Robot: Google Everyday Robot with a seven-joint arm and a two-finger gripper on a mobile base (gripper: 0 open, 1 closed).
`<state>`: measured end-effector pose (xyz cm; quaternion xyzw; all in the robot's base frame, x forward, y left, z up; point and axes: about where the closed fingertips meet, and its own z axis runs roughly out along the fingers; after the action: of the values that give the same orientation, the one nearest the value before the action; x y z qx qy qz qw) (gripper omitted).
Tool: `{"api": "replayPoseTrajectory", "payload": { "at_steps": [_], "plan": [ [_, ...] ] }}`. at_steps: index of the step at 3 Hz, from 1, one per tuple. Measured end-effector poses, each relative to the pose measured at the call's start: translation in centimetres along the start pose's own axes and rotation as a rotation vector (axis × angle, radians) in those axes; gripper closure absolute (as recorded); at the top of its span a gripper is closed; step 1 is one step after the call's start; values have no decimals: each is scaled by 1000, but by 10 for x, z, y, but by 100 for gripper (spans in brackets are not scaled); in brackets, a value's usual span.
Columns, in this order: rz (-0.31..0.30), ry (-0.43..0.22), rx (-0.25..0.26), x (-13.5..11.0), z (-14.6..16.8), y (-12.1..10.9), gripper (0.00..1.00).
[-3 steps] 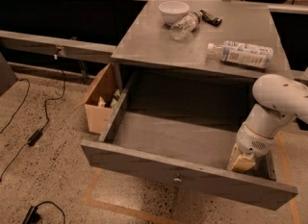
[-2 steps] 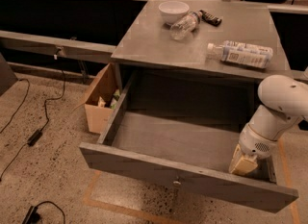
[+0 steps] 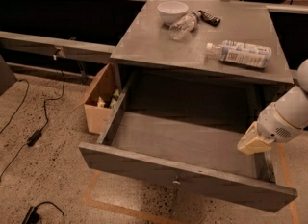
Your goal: Open top drawer
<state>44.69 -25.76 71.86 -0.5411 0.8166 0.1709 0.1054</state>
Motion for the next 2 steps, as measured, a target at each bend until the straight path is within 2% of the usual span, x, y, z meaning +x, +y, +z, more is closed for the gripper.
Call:
{"api": "replayPoseTrajectory", "payload": {
  "at_steps": [1, 2],
  "plan": [
    [11, -153, 168, -9, -59, -12, 100],
    [72, -274, 371, -5, -121, -17, 100]
  ]
}}
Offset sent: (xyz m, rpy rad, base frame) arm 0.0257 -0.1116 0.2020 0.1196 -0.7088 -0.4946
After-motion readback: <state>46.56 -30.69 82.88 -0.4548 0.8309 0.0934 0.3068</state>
